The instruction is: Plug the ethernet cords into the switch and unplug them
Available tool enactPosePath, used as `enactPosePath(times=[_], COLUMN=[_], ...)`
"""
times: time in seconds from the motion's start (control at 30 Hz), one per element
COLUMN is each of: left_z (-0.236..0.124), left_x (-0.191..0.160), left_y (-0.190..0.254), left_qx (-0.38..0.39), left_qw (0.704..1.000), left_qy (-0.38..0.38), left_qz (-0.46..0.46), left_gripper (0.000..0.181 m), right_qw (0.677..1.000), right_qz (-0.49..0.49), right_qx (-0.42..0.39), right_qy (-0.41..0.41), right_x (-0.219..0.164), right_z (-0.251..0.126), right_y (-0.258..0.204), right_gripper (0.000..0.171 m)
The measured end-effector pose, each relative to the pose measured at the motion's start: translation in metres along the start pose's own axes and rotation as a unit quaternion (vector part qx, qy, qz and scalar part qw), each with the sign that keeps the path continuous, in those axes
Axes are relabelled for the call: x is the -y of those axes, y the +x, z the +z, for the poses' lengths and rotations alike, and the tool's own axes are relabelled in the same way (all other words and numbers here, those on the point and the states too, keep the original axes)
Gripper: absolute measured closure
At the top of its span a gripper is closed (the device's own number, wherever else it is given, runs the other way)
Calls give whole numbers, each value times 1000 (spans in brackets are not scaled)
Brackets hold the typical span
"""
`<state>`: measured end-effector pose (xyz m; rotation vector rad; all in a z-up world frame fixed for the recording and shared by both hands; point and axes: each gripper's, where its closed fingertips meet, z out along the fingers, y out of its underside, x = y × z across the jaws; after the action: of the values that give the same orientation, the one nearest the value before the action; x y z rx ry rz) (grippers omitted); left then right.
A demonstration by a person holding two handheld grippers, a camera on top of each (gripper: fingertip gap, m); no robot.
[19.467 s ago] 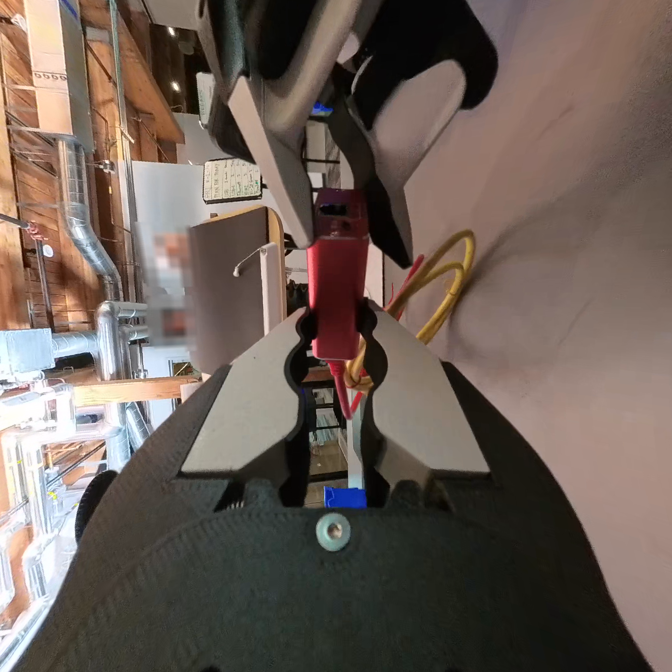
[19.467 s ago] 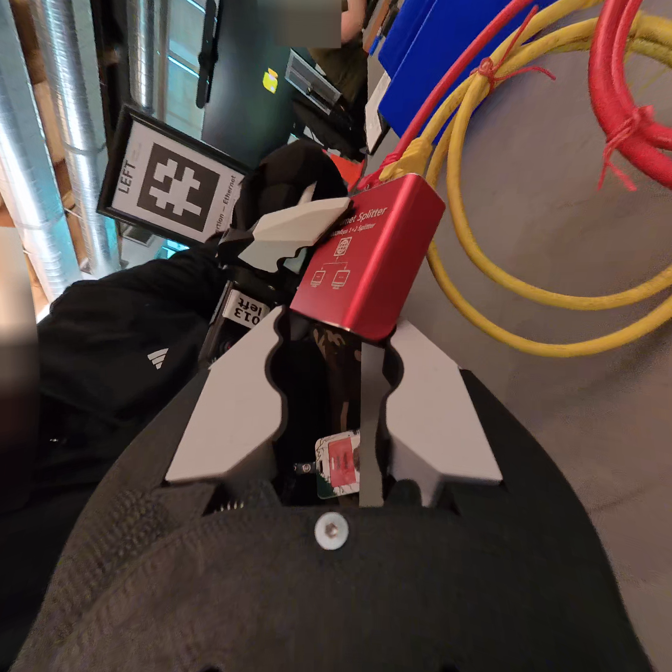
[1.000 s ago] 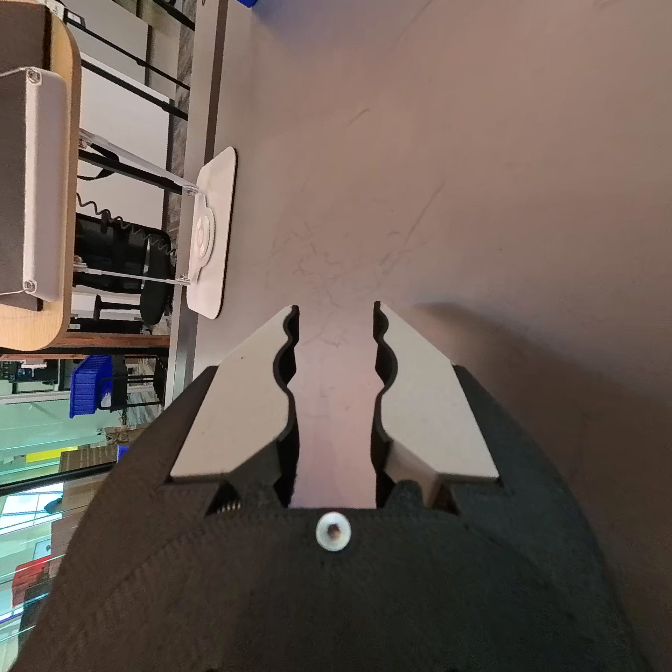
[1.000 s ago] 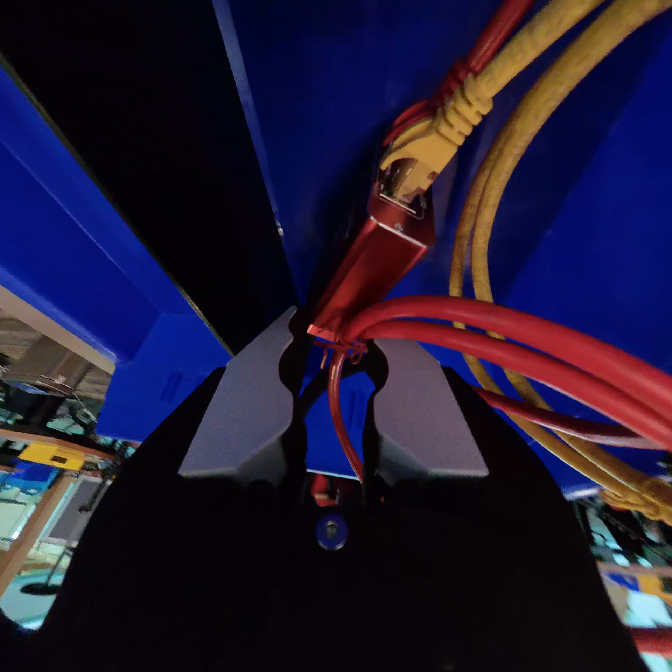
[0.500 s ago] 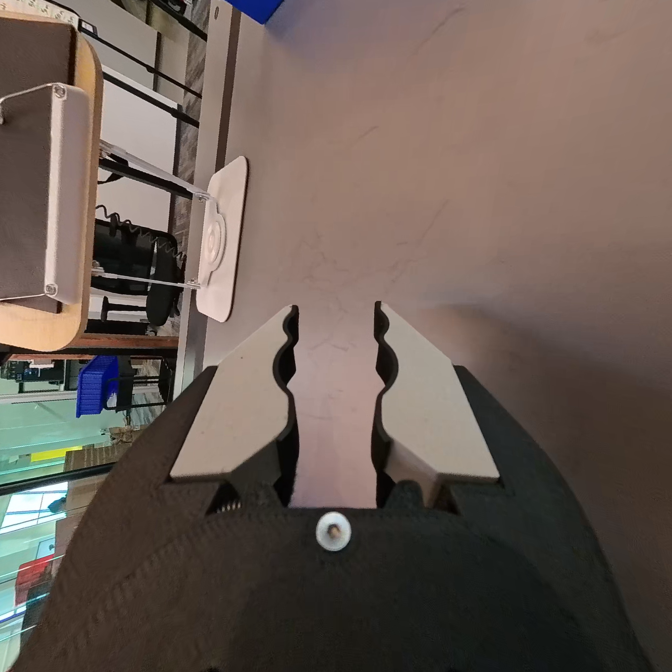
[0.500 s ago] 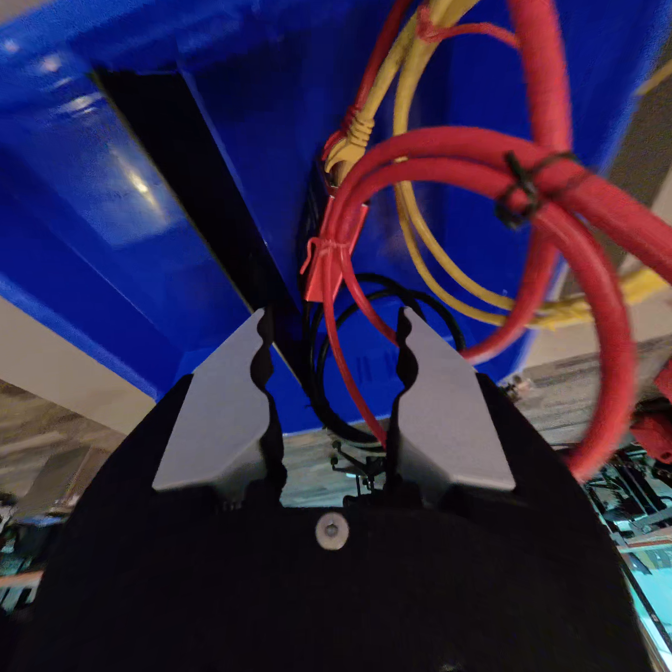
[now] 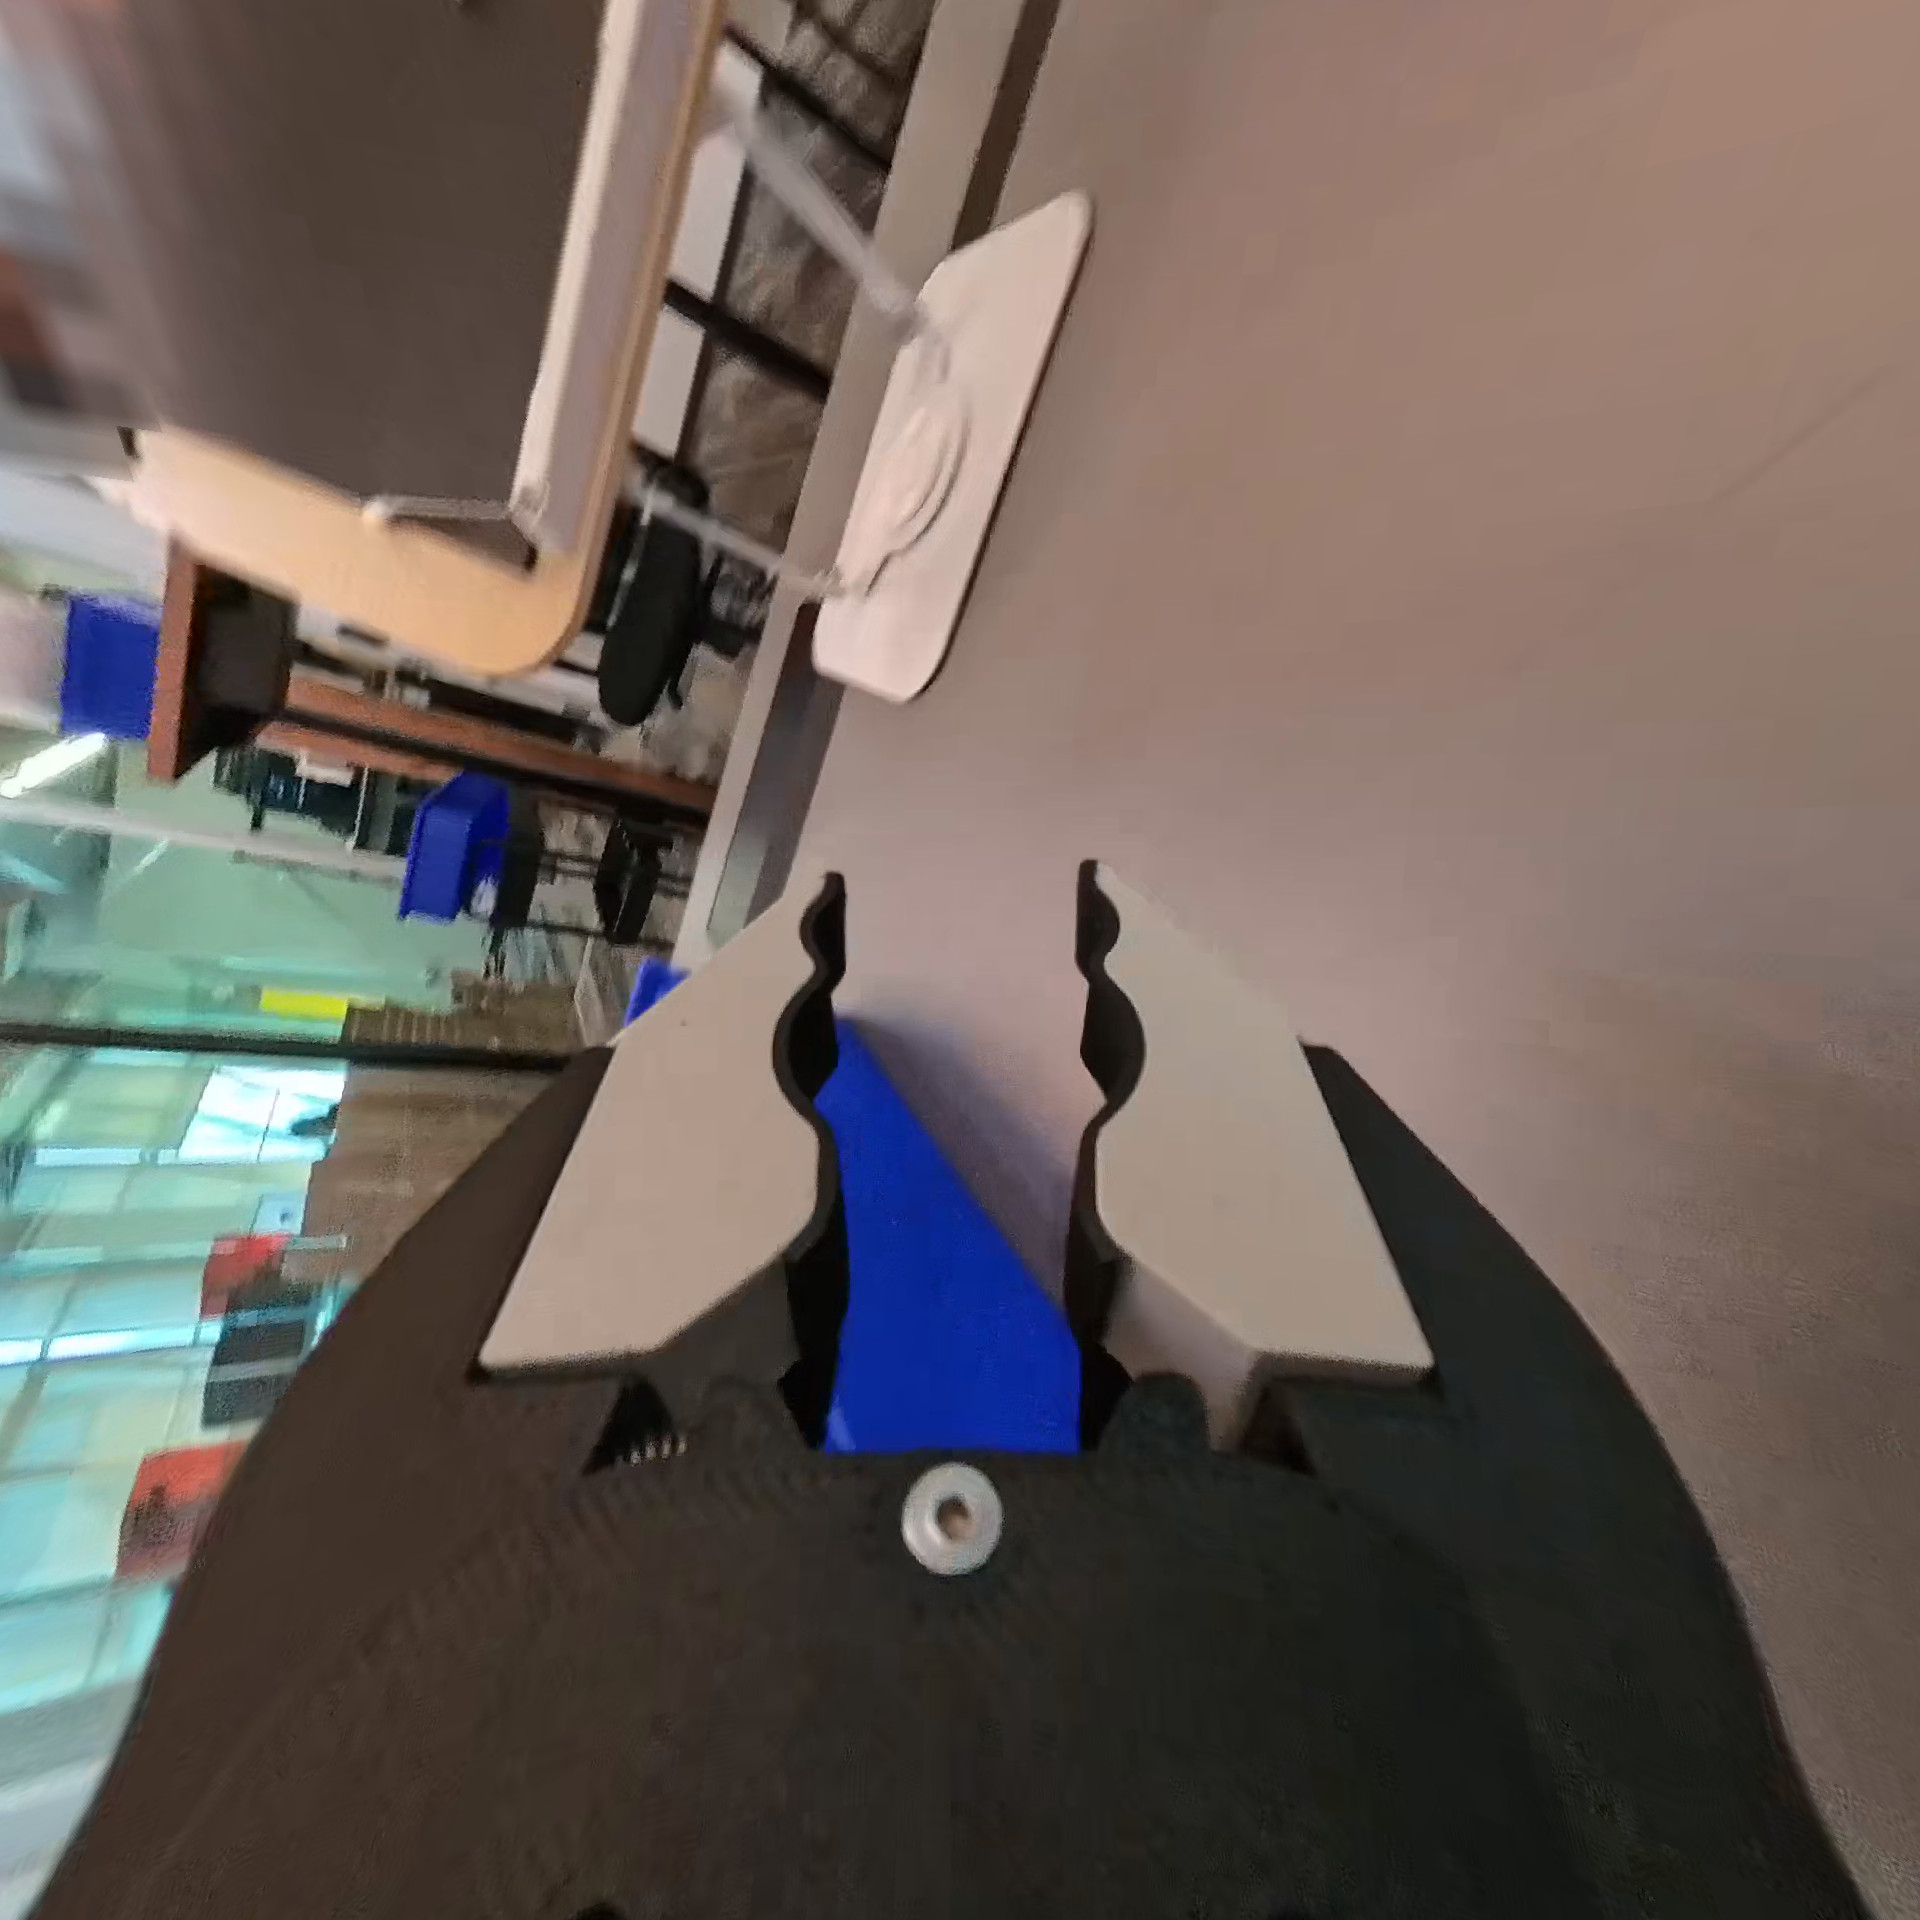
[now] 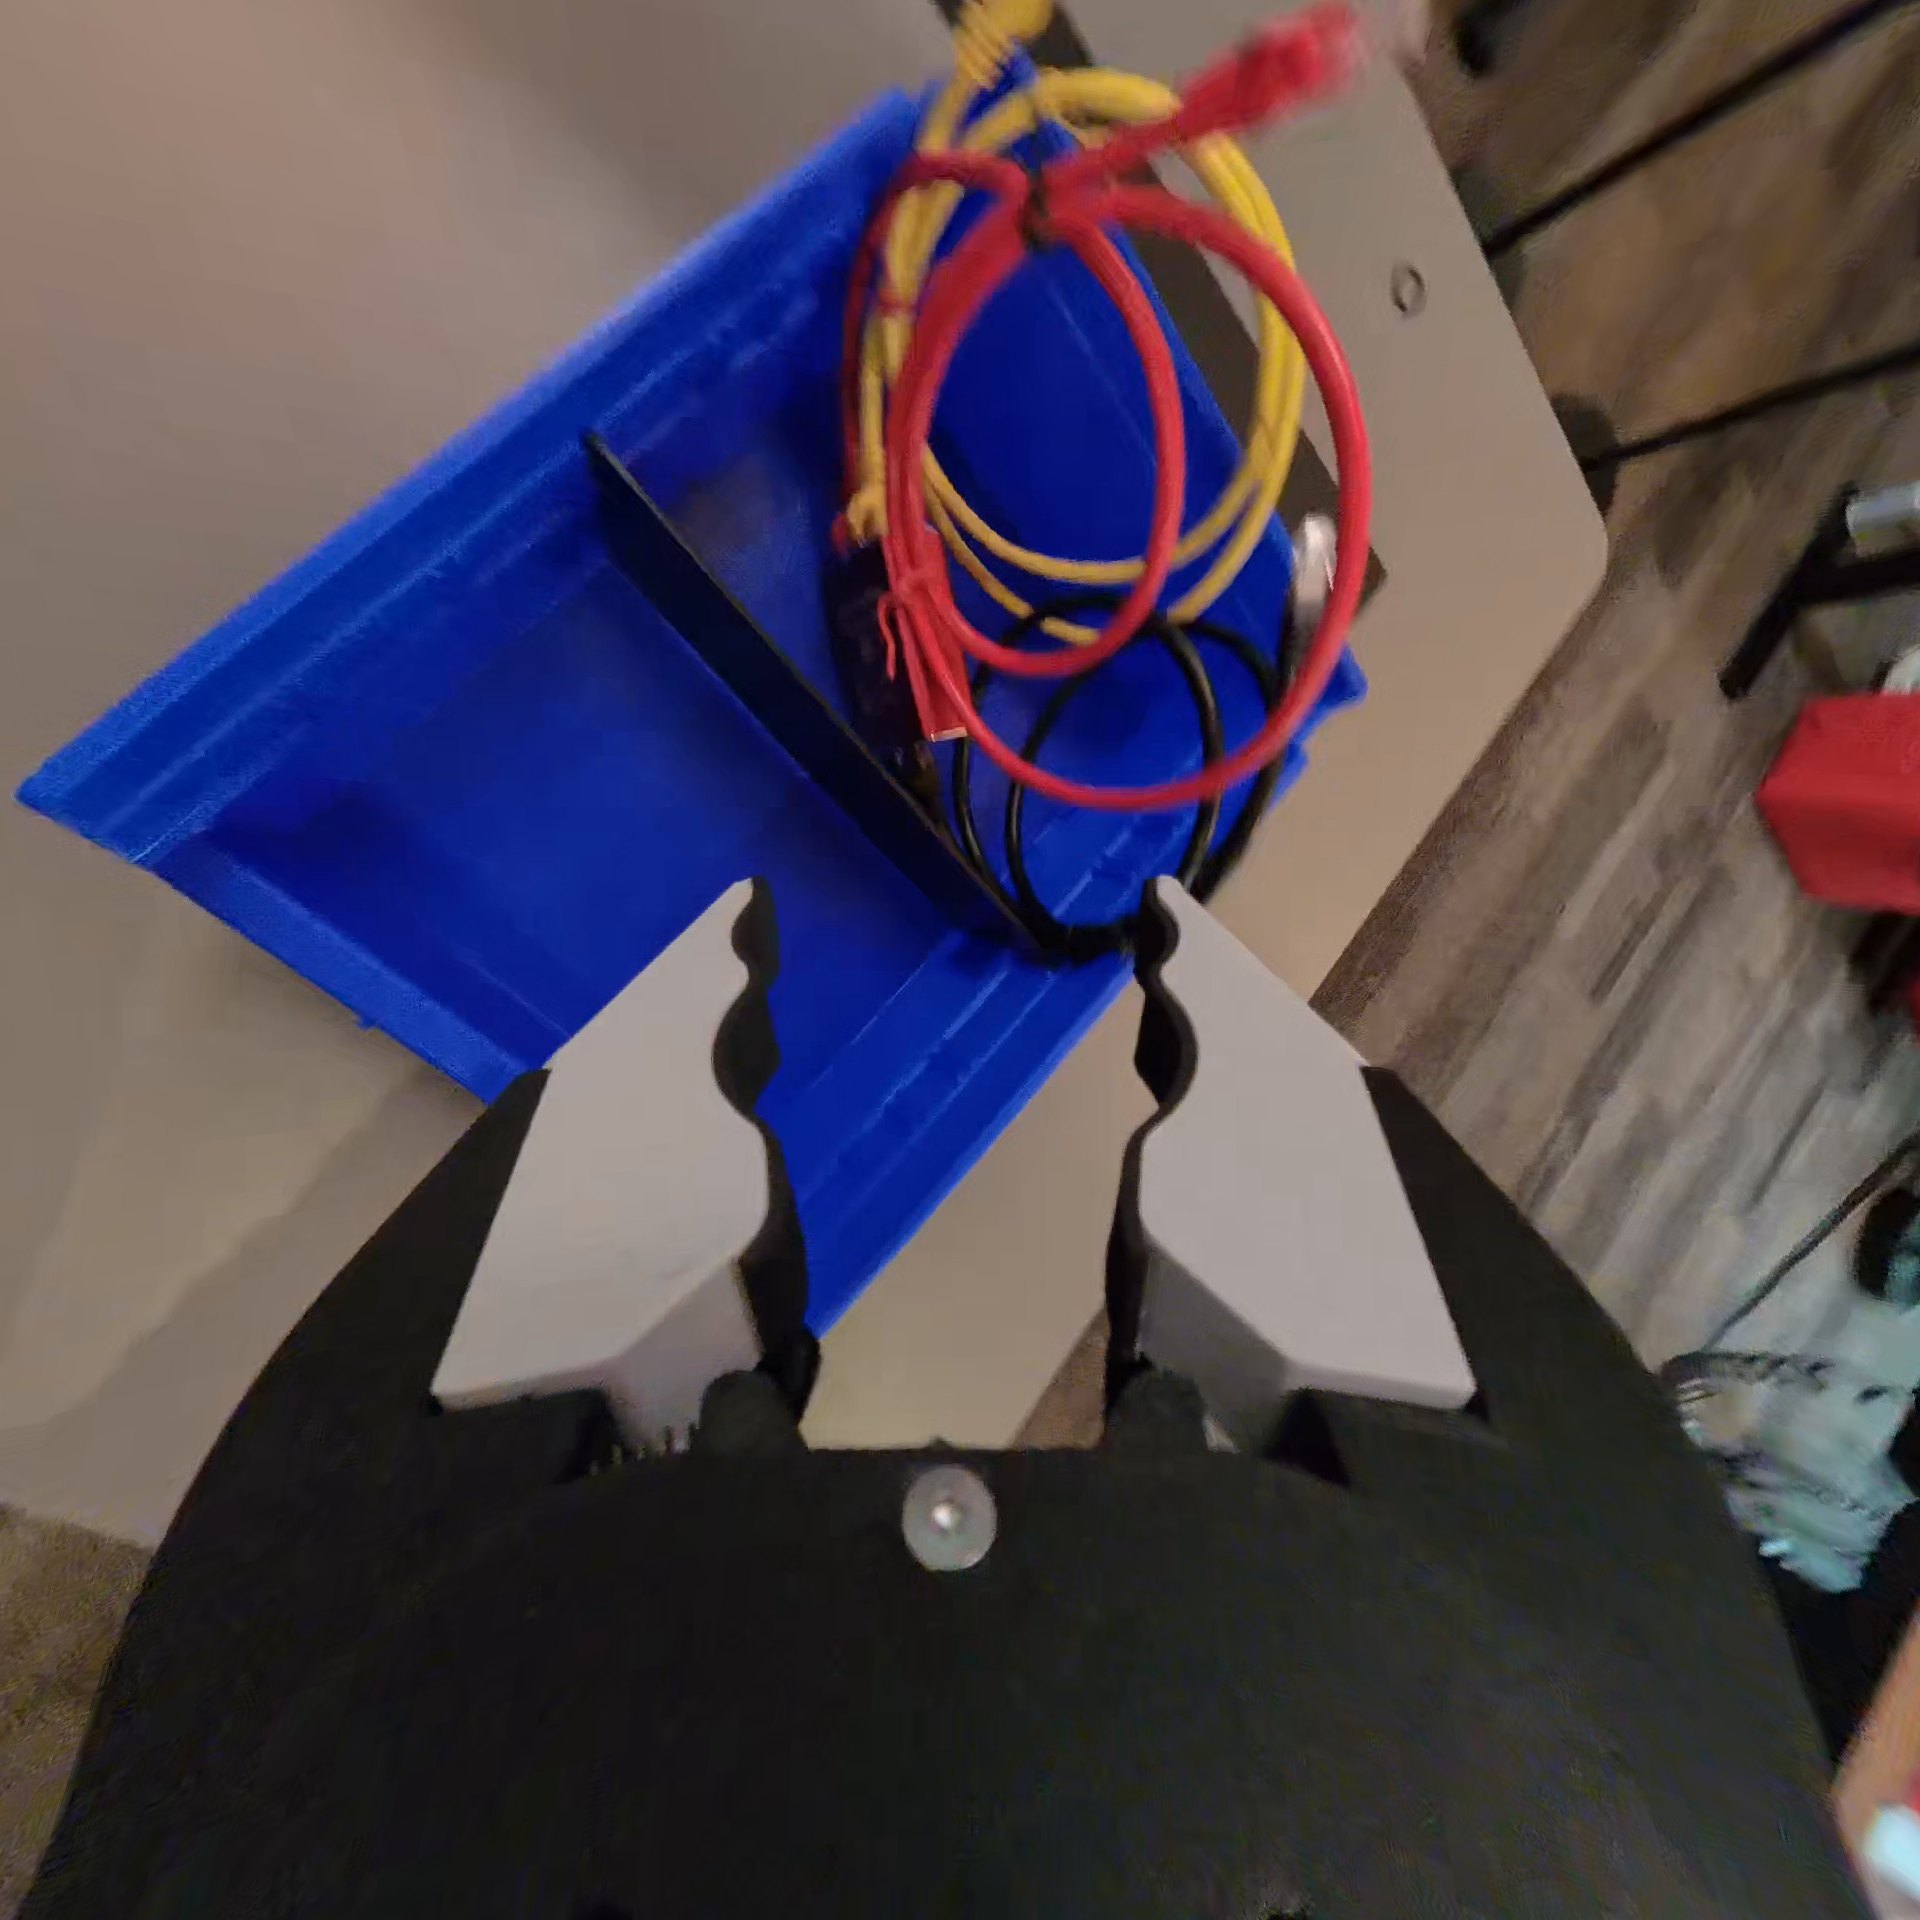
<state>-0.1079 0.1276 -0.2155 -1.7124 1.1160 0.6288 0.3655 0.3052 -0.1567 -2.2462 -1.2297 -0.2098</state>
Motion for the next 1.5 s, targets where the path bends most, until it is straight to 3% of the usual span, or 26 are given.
enactPosePath(times=[0.1, 0.27, 0.43, 0.57, 0.9, 1.1, 1.27, 1.43, 1.5], left_z=[-18, -60, -79, -79, -66, -59, -56, -55, -50], left_x=[-43, -136, -208, -238, -284, -301, -325, -338, -334], left_y=[-34, -89, -105, -108, -103, -91, -85, -86, -83], left_qx=[45, 129, 151, 168, 170, 148, 139, 125, 101], left_qw=[998, 976, 944, 923, 898, 889, 874, 866, 849], left_qy=[-47, -156, -241, -268, -320, -327, -336, -326, -281], left_qz=[-26, -80, -169, -221, -251, -284, -323, -357, -437], left_gripper=[138, 123, 99, 98, 98, 104, 120, 139, 138], right_qw=[992, 968, 955, 943, 942, 946, 947, 944, 941], right_qz=[100, 206, 255, 296, 305, 300, 299, 312, 320], right_qx=[-13, -93, -101, -78, -56, -14, 11, 6, 7], right_qy=[74, 108, 111, 129, 127, 120, 117, 105, 108], right_x=[-29, -100, -136, -144, -136, -123, -116, -118, -117], right_z=[-4, 14, 38, 54, 73, 79, 84, 87, 88], right_y=[-1, 12, 3, -2, -6, -17, -22, -20, -19], right_gripper=[96, 61, 57, 59, 82, 121, 151, 159, 162])
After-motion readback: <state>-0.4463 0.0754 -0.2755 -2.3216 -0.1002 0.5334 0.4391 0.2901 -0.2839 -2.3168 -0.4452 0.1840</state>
